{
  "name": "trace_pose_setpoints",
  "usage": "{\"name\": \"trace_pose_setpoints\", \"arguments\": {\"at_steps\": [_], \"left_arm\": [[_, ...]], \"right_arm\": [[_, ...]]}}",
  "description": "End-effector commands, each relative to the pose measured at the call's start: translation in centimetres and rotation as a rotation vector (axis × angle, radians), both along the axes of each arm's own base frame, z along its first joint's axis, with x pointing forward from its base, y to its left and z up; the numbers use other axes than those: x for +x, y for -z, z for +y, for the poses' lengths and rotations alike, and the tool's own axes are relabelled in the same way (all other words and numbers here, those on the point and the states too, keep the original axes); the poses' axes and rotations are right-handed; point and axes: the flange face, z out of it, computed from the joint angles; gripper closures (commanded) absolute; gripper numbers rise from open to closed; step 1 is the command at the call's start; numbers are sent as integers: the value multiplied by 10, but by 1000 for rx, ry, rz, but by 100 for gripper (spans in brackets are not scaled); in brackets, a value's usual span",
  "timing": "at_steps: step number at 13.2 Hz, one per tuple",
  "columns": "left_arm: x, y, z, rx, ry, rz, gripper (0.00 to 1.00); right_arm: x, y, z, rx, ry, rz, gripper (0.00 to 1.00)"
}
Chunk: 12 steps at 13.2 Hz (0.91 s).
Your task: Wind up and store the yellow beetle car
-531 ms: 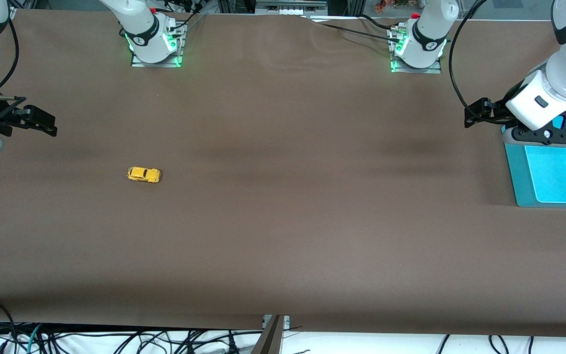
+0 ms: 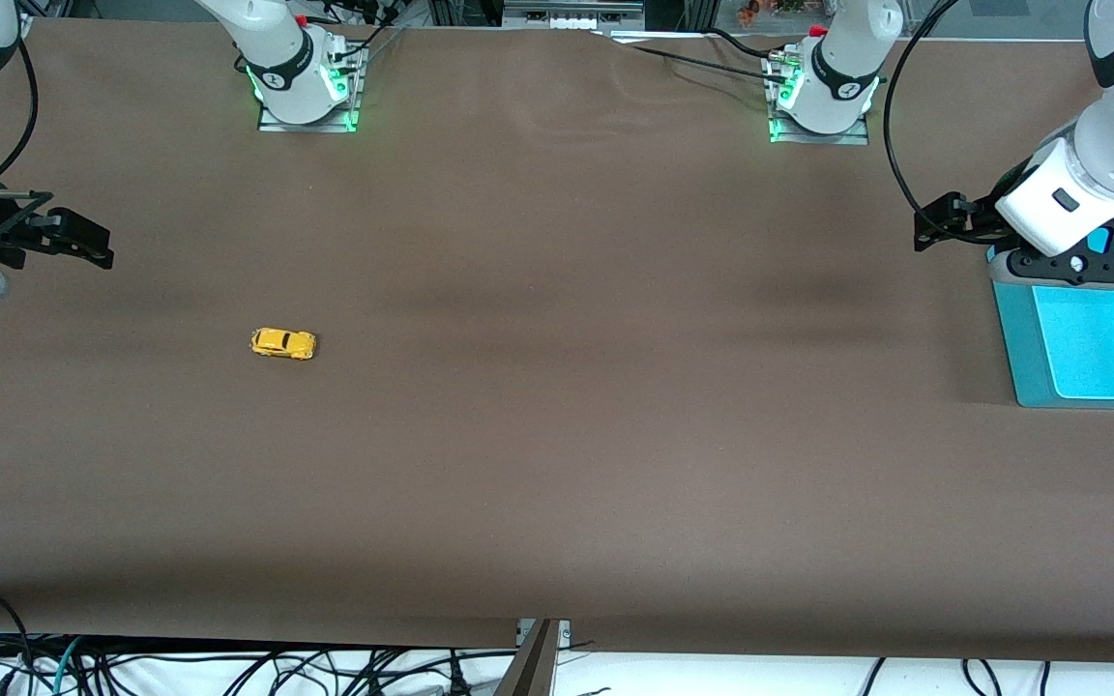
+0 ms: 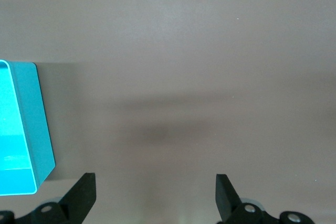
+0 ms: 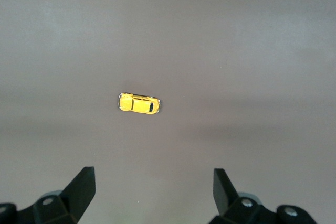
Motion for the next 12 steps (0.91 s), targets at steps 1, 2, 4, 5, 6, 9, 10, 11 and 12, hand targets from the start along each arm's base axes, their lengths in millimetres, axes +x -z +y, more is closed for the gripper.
{"name": "trace_pose_setpoints", "arguments": {"at_steps": [1, 2, 4, 5, 6, 9, 10, 11, 12], "left_arm": [[2, -6, 0, -14, -4, 7, 0], [2, -6, 0, -14, -4, 7, 0], [2, -6, 0, -14, -4, 7, 0], [2, -6, 0, -14, -4, 7, 0], [2, -6, 0, -14, -4, 8, 0], [2, -5, 0, -13, -4, 10, 0], [1, -5, 0, -13, -3, 13, 0], [1, -5, 0, -13, -3, 16, 0], [1, -4, 1, -12, -5, 20, 0]], "right_arm": [[-3, -2, -2, -5, 11, 5, 1], [-3, -2, -2, -5, 11, 5, 1], [-2, -2, -2, -5, 11, 4, 1], [-3, -2, -2, -5, 10, 5, 1], [-3, -2, -2, -5, 10, 5, 1], [-2, -2, -3, -4, 8, 4, 1], [-2, -3, -2, -4, 7, 1, 1], [-2, -3, -2, -4, 6, -1, 1], [-2, -3, -2, -3, 8, -2, 1]]}}
